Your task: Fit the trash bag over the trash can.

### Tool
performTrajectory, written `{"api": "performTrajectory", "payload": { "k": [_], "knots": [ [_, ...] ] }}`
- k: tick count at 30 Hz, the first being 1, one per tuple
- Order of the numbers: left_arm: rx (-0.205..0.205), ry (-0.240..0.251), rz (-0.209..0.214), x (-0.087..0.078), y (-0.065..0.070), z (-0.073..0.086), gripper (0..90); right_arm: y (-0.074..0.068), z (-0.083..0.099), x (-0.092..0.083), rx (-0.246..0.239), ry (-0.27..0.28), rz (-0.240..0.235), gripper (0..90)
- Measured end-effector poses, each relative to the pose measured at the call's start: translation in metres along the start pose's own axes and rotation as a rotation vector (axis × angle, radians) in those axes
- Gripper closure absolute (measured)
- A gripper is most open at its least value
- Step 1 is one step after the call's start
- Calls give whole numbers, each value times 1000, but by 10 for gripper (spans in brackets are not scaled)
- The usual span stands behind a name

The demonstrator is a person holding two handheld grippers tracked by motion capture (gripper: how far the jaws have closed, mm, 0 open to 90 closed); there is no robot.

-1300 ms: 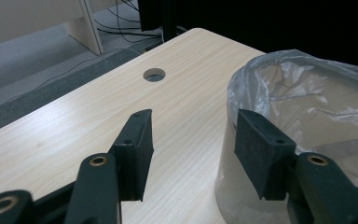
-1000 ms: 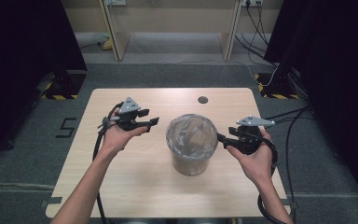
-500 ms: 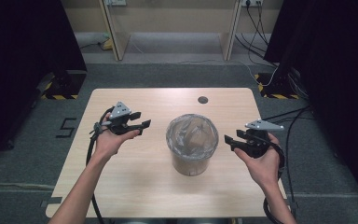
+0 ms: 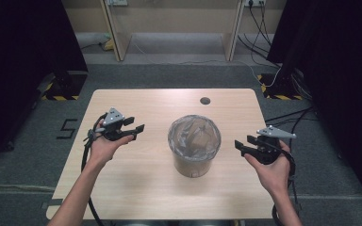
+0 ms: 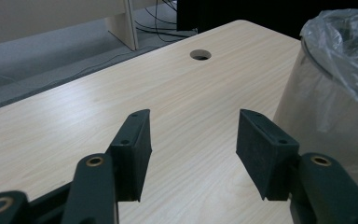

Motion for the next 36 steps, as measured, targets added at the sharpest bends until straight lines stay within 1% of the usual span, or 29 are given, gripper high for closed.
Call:
{"api": "performTrajectory", "payload": {
  "k": [4, 7, 14, 17, 20, 28, 31, 36],
  "knots": [
    [-4, 2, -21, -4, -6, 7, 445, 6, 6, -1, 9, 6, 7, 433],
    [-9, 4, -27, -6, -9, 12, 445, 11, 10, -2, 15, 14, 14, 432],
    [-22, 19, -61, -15, -19, 23, 444, 19, 22, -1, 31, 18, 25, 428],
    [-22, 17, -75, -19, -23, 30, 441, 24, 29, 0, 37, 17, 33, 427],
    [-21, 15, -89, -23, -26, 38, 439, 28, 35, 0, 39, 21, 41, 427],
    [-41, 14, -124, -33, -33, 66, 439, 39, 54, 0, 67, 26, 64, 425],
    [-49, 8, -134, -36, -34, 77, 438, 43, 63, 1, 72, 22, 74, 423],
    [-62, 0, -149, -39, -37, 94, 437, 50, 81, 5, 85, 0, 88, 421]
  ]
}}
Point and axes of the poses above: each handheld gripper's, and its own axes: x roughly forward along the jaws, z roughly out of its underside, y roughly to its right, the point moved 8 cm from there along x, roughly forward along the jaws, and after that the axes turned 3 degrees about z, right-handed, at the moved point
